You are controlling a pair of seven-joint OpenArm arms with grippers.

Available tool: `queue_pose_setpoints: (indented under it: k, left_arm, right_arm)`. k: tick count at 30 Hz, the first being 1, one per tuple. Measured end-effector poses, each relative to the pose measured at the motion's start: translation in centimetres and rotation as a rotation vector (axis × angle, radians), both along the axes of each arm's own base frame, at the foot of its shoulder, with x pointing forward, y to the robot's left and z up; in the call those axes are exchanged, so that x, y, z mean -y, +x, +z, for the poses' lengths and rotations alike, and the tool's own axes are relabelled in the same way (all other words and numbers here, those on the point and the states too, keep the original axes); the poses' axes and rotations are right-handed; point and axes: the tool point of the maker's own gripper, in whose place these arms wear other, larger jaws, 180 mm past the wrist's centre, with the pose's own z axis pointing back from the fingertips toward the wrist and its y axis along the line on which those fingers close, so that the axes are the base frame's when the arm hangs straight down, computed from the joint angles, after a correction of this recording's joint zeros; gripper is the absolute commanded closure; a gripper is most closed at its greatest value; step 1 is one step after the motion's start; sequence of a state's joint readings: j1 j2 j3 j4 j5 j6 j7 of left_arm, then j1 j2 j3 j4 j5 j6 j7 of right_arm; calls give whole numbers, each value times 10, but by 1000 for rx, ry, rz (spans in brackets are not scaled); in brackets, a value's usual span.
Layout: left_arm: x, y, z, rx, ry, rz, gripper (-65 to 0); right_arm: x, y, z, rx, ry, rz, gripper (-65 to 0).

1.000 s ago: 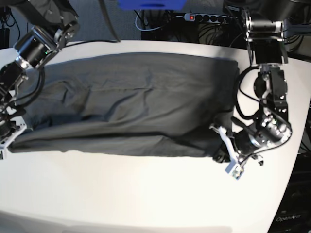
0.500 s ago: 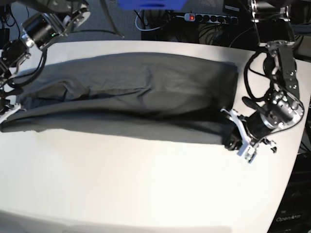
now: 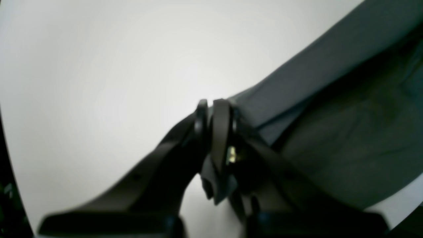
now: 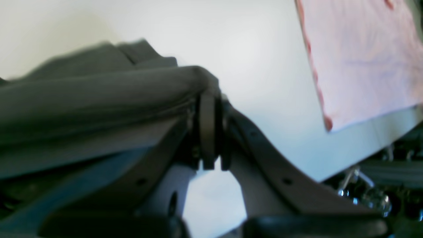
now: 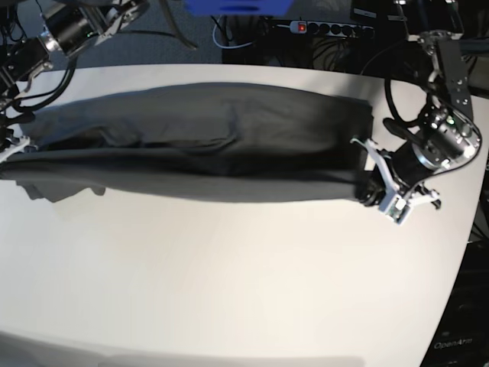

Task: Fold the T-shirt properly
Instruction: 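Pull both grippers apart along the strip to stretch it flat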

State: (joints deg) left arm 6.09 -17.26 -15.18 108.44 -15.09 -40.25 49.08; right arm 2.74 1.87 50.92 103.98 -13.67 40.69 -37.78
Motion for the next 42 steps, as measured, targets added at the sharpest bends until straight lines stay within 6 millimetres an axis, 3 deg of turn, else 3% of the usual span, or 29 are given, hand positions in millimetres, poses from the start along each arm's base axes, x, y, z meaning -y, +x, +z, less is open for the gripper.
queue_pose_setpoints:
  k: [8,14,31,37,42]
  left_arm:
    - [-10,-9,-7,-22,-5,33,-25]
    - [-11,-24,-21,-68,-4,38,-25]
    - [-11,-55,-47,-164,2,37,-25]
    - [-16,-64,-70,-233,-15,58,-25]
    - [-19,-76,-85,-284,-19,70,-25]
  right_arm:
    - [7,-20,-9,-23,11,-35,-7]
    - [-3,-20,-17,-21,41,-36,-7]
    - [-16,-49,-45,-107,78,-38,-7]
    - [-23,-60,-83,-176,169,-46,-7]
    - [-23,-64,-96,-198,199,-43,-7]
